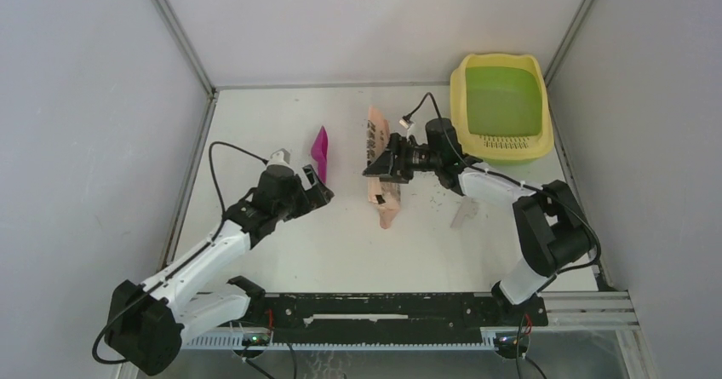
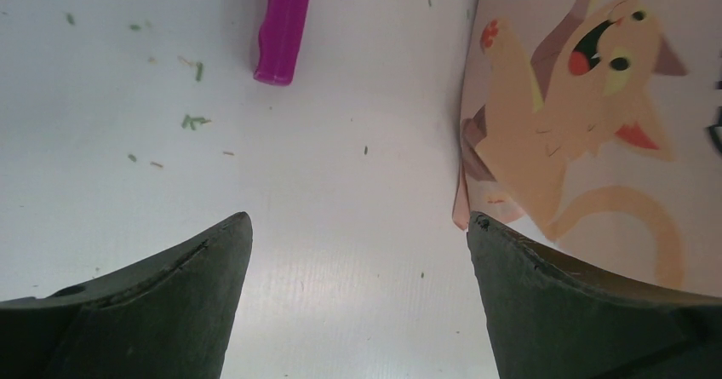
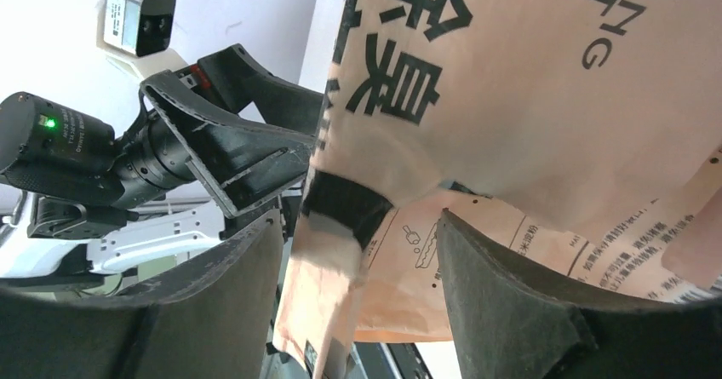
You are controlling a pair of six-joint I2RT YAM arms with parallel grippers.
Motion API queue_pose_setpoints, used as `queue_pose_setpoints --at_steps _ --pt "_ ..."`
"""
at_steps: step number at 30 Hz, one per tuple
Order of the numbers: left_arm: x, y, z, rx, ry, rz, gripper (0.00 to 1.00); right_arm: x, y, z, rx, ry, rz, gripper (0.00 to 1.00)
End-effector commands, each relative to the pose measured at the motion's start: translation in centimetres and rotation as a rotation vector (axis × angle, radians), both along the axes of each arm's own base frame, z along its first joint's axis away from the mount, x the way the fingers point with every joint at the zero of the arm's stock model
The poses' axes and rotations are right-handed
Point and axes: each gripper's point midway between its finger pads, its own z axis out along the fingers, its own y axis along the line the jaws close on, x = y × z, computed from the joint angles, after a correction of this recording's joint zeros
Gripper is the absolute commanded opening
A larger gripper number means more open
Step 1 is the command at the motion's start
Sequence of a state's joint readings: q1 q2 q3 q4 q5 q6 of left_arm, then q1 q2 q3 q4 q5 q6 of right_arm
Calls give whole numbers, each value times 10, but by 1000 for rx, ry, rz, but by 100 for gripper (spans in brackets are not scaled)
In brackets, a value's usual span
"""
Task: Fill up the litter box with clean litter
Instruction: Adjust the cat litter bag at the center of the board.
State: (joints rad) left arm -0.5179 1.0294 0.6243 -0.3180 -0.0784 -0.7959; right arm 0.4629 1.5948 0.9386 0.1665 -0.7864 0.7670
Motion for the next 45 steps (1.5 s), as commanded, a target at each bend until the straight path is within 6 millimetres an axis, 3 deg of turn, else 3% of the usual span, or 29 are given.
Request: queue_pose_setpoints --at_steps 1,3,8,15,16,22,28,38,41,45 --pt "2 15 11 12 -52 20 100 6 29 37 112 -82 51 73" --pt "1 19 11 13 -52 27 100 5 35 38 128 -76 56 65" --pt "-1 21 9 14 -53 32 100 1 38 51 135 -87 40 24" --pt "0 20 8 10 -52 29 100 9 12 86 -40 -203 -84 4" --pt "1 20 9 9 -55 29 100 13 9 98 -69 -234 -101 1" --pt "1 22 14 12 -67 32 100 40 -13 109 -361 -300 -174 0" --pt "-3 30 23 40 -84 49 100 83 -13 126 -581 -399 -248 0" --pt "-6 40 44 46 -120 76 100 138 18 188 -410 -494 -388 0" --pt "-6 40 48 29 -128 84 100 147 9 186 -381 -475 -458 0" --pt "-6 37 51 12 -128 83 100 134 -20 155 -357 -404 -563 0"
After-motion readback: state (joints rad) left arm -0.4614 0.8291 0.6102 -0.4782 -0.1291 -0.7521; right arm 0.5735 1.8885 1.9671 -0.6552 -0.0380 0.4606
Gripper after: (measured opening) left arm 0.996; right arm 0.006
